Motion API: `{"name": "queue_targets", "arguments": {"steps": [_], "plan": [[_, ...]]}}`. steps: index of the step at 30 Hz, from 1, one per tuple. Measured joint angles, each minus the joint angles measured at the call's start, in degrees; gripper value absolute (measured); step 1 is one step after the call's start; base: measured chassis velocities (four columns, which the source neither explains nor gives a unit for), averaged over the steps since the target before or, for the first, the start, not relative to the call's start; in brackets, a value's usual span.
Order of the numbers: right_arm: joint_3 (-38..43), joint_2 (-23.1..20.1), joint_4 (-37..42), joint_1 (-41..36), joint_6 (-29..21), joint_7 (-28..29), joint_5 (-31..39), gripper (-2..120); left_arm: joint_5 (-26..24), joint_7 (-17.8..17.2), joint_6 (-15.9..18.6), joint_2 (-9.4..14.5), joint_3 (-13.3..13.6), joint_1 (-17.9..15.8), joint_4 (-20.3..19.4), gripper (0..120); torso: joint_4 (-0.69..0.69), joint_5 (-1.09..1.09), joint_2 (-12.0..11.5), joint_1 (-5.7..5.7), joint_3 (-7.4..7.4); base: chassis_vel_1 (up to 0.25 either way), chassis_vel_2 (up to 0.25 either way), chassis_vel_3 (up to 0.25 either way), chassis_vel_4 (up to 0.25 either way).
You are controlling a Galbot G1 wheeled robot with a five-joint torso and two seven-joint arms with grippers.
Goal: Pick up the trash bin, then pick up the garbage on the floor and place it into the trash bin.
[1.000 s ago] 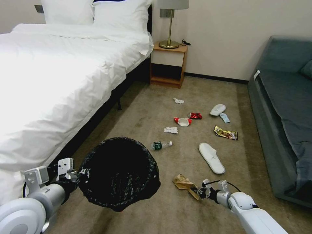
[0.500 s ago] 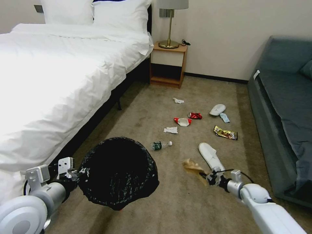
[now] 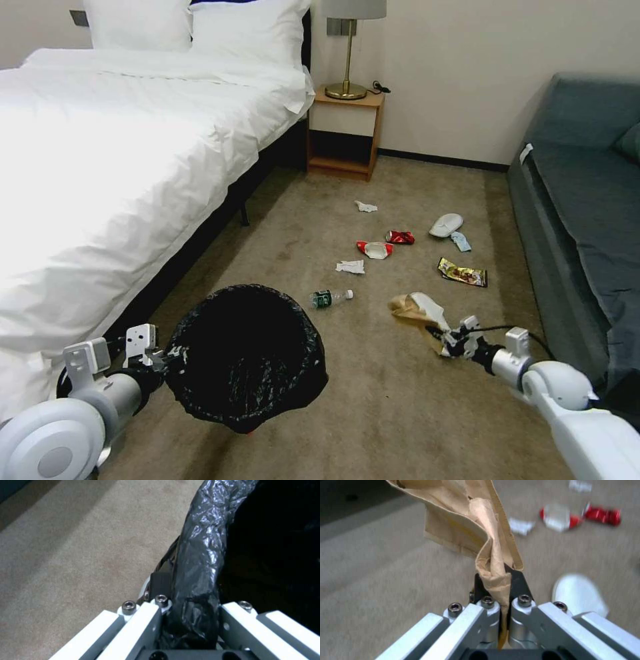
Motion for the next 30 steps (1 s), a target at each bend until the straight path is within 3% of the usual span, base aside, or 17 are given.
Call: {"name": "queue_targets", "arguments": {"steps": [7,12,22,30], "plan": [[2.14,-1.99,8.75,-0.41,-1.30,0.62,1.10,0,0.05,0.11,0.00,0.84,1.21,-1.03,1.16,3,0.01,0.00,0.00,0.00,0.00,0.000,0.000,0.000,0.000],[2.95,-3.26,16.18,0.05,-2.67,0.74,2.20,0,-0.10,0.53,0.00,2.90,2.60,-2.37,2.59,3,0.00,0.00,0.00,0.00,0.00,0.000,0.000,0.000,0.000],[2.60,-5.14,23.14,1.05,-3.52,0.24,2.04,0,-0.09,1.07,0.00,4.99,4.95,-4.33,4.16,3,0.00,0.00,0.00,0.00,0.01,0.000,0.000,0.000,0.000],[0.72,-8.18,30.25,3.84,-2.51,-2.21,-2.87,0,0.04,1.25,0.00,7.82,10.28,-8.50,7.16,3,0.00,-0.01,0.00,0.00,0.00,0.000,0.000,0.000,0.000]]}}
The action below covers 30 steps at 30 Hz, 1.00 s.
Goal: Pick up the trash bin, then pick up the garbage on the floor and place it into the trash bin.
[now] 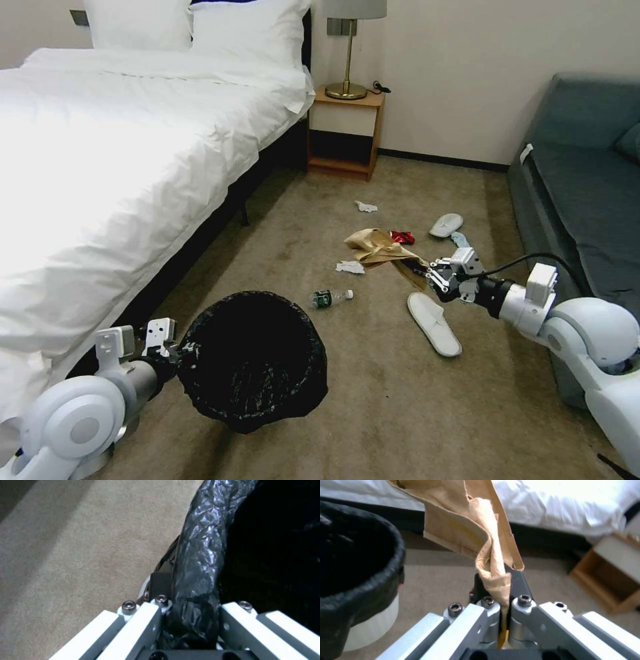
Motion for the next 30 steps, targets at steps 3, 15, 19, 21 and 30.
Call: {"name": "queue_targets", "arguments": {"steps": [3,15,19,21,30], "plan": [[-1.34,-0.41,1.66,1.39,0.89,-0.56,-3.31,0,0.00,-0.16,0.00,0.54,2.58,-1.92,1.12,3,0.00,-0.01,0.00,0.00,0.00,0.000,0.000,0.000,0.000],[-7.49,-0.23,4.55,4.56,5.81,-3.14,-20.28,0,-1.30,-1.80,0.00,0.28,9.45,-10.46,4.21,3,0.00,0.00,0.00,0.00,0.00,0.000,0.000,0.000,0.000],[-9.04,0.03,4.88,5.40,6.21,-3.21,-22.10,0,-1.39,-2.15,0.00,-0.02,10.59,-11.78,4.63,3,0.00,0.00,0.00,0.00,0.00,0.000,0.000,0.000,0.000],[-12.51,0.83,5.24,7.58,7.17,-3.31,-25.46,0,-1.51,-2.83,0.00,-0.54,12.76,-13.78,5.15,3,0.00,0.00,0.00,0.00,0.00,0.000,0.000,0.000,0.000],[-18.20,2.71,6.09,11.62,8.43,-4.34,-32.68,0,-2.13,-4.06,0.00,-1.02,15.86,-16.53,5.89,3,0.00,-0.01,0.00,0.00,0.00,0.000,0.000,0.000,0.000]]}}
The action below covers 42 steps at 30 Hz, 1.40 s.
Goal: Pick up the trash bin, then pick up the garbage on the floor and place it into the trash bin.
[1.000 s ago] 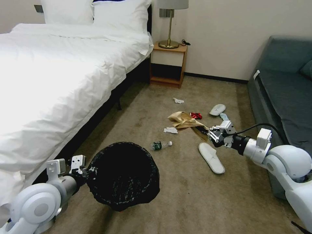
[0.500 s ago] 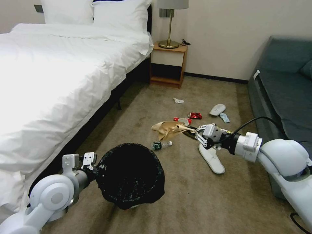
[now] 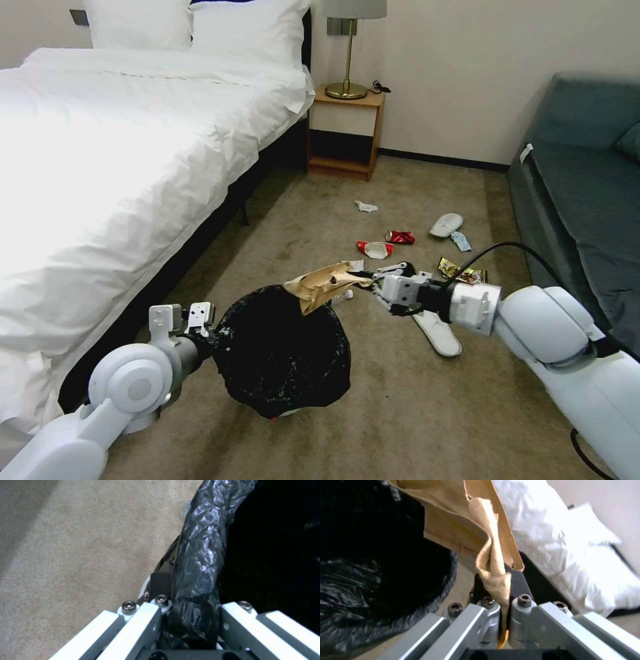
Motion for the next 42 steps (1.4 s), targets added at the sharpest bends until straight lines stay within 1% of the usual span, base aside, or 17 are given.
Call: {"name": "queue_targets", "arguments": {"steps": [1,2,3,6,9,10,27,29,31,32,34,35,38,39,40,41,42], "plan": [[-0.93,0.33,0.13,0.72,0.76,-0.54,-2.45,0,-0.30,-0.30,0.00,-0.12,0.40,-0.48,0.11,3,0.00,0.01,0.00,0.00,0.00,0.000,0.000,0.000,0.000],[-2.86,0.96,0.52,2.10,2.85,-1.53,-8.65,0,-0.69,-0.83,0.00,-0.48,1.21,-1.23,0.26,3,0.00,0.00,0.00,0.00,0.00,0.000,0.000,0.000,0.000],[-2.86,0.96,0.52,2.10,2.85,-1.53,-8.65,0,-0.69,-0.83,0.00,-0.48,1.21,-1.23,0.26,3,0.00,0.00,0.00,0.00,0.00,0.000,0.000,0.000,0.000],[-4.61,2.50,0.77,4.35,6.24,-2.57,-16.78,0,-1.00,-1.38,0.00,-1.02,2.06,-1.70,0.33,3,0.00,0.00,0.00,0.00,0.00,0.000,0.000,0.000,0.000],[-4.95,2.99,0.52,5.11,7.64,-3.16,-19.10,0,-1.00,-1.40,0.00,-1.13,2.18,-1.71,0.37,3,0.00,0.00,0.00,-0.01,-0.01,0.000,0.000,0.000,0.000],[-5.53,3.45,0.23,5.90,9.01,-3.80,-21.72,0,-1.00,-1.42,0.00,-1.29,2.30,-1.77,0.43,3,0.01,0.00,0.00,-0.01,0.00,0.000,0.000,0.000,0.000],[-11.40,4.36,-0.03,3.84,12.37,-4.94,-31.23,0,-1.05,-1.37,0.00,-2.64,3.60,-3.41,1.39,3,0.00,0.00,0.00,-0.01,0.00,0.000,0.000,0.000,0.000],[-11.50,4.35,0.21,3.48,12.41,-5.27,-31.92,3,-1.05,-1.36,0.00,-2.72,3.64,-3.43,1.40,3,0.00,0.01,0.00,-0.01,0.00,0.000,0.000,0.000,0.000],[-11.74,4.32,0.42,2.81,12.42,-5.77,-33.06,14,-1.05,-1.36,0.00,-2.78,3.64,-3.44,1.40,3,0.00,0.01,0.00,-0.01,0.00,0.000,0.000,0.000,0.000],[-11.74,4.32,0.42,2.81,12.42,-5.77,-33.06,14,-1.05,-1.36,0.00,-2.78,3.64,-3.44,1.40,3,0.00,0.01,0.00,-0.01,0.00,0.000,0.000,0.000,0.000],[-12.06,4.34,0.27,2.40,12.41,-5.69,-33.32,23,-1.07,-1.42,0.00,-2.82,3.65,-3.46,1.40,3,0.00,0.01,0.00,-0.01,0.00,0.000,0.000,0.000,0.000],[-12.06,4.34,0.27,2.40,12.41,-5.69,-33.32,23,-1.07,-1.42,0.00,-2.82,3.65,-3.46,1.40,3,0.00,0.01,0.00,-0.01,0.00,0.000,0.000,0.000,0.000],[-12.38,4.44,-0.37,1.66,12.30,-5.21,-33.79,40,-1.26,-1.57,0.01,-2.85,3.66,-3.56,1.36,3,0.00,0.01,0.00,-0.01,0.00,0.000,0.000,0.000,0.000],[-12.38,4.44,-0.37,1.66,12.30,-5.21,-33.79,40,-1.26,-1.57,0.01,-2.85,3.66,-3.56,1.36,3,0.00,0.01,0.00,-0.01,0.00,0.000,0.000,0.000,0.000],[-12.38,4.43,-0.47,1.56,12.26,-5.08,-33.79,45,-1.27,-1.58,0.00,-2.85,3.66,-3.57,1.35,3,0.00,0.01,0.00,-0.01,0.00,0.000,0.000,0.000,0.000],[-12.38,4.43,-0.47,1.56,12.26,-5.08,-33.79,45,-1.27,-1.58,0.00,-2.85,3.66,-3.57,1.35,3,0.00,0.01,0.00,-0.01,0.00,0.000,0.000,0.000,0.000],[-12.38,4.40,-0.57,1.49,12.25,-5.01,-33.79,50,-1.29,-1.58,0.00,-2.85,3.66,-3.57,1.35,3,0.00,0.01,0.00,-0.01,0.00,0.000,0.000,0.000,0.000]]}}
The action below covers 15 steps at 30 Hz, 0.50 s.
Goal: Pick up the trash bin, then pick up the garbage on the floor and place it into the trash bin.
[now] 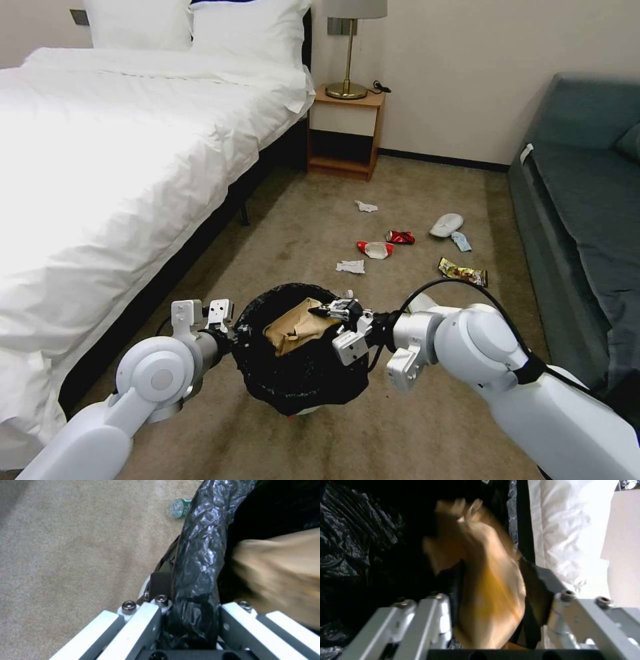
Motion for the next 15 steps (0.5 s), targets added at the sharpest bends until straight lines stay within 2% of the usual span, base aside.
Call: {"name": "queue_targets", "arguments": {"steps": [1,2,4,5,7,8,10,11,13,14,15], "plan": [[0.00,-0.05,-0.14,-0.05,-0.04,0.26,0.11,57,-0.02,0.00,0.00,0.00,0.00,-0.03,0.00,3,0.00,0.00,0.00,0.00,0.00,0.000,0.000,0.000,0.000],[0.00,-0.05,-0.14,-0.05,-0.04,0.26,0.11,57,-0.02,0.00,0.00,0.00,0.00,-0.03,0.00,3,0.00,0.00,0.00,0.00,0.00,0.000,0.000,0.000,0.000],[0.01,-0.11,-0.17,-0.11,-0.31,0.69,0.51,68,-0.03,0.00,0.00,-0.12,0.00,-0.09,0.00,3,0.00,0.00,0.01,0.00,0.00,0.000,0.000,0.000,0.000],[0.01,-0.11,-0.17,-0.11,-0.31,0.69,0.51,68,-0.03,0.00,0.00,-0.12,0.00,-0.09,0.00,3,0.00,0.00,0.01,0.00,0.00,0.000,0.000,0.000,0.000],[0.20,-0.15,-0.28,-0.16,-0.84,1.67,1.68,80,-0.06,0.01,0.00,-0.22,0.00,-0.09,-0.01,3,0.00,0.00,0.01,0.00,0.00,0.000,0.000,0.000,0.000],[0.20,-0.15,-0.28,-0.16,-0.84,1.67,1.68,80,-0.06,0.01,0.00,-0.22,0.00,-0.09,-0.01,3,0.00,0.00,0.01,0.00,0.00,0.000,0.000,0.000,0.000],[1.10,-0.36,-0.31,-0.30,-2.57,3.38,4.73,88,-0.06,0.01,0.00,-0.22,-0.33,0.17,-0.13,3,0.00,0.00,0.01,0.00,0.00,0.000,0.000,0.000,0.000],[1.10,-0.36,-0.31,-0.30,-2.57,3.38,4.73,88,-0.06,0.01,0.00,-0.22,-0.33,0.17,-0.13,3,0.00,0.00,0.01,0.00,0.00,0.000,0.000,0.000,0.000],[3.48,-0.87,-0.11,-0.47,-5.93,5.78,10.71,99,-0.06,0.11,0.00,-0.05,-1.13,0.81,-0.42,3,0.00,0.00,0.01,0.00,0.00,0.000,0.000,0.000,0.000],[3.48,-0.87,-0.11,-0.47,-5.93,5.78,10.71,99,-0.06,0.11,0.00,-0.05,-1.13,0.81,-0.42,3,0.00,0.00,0.01,0.00,0.00,0.000,0.000,0.000,0.000],[4.86,-1.16,0.04,-0.73,-7.49,6.99,13.65,99,-0.06,0.15,0.00,0.04,-1.59,1.16,-0.60,3,0.00,0.00,0.00,0.00,0.00,0.000,0.000,0.000,0.000]]}}
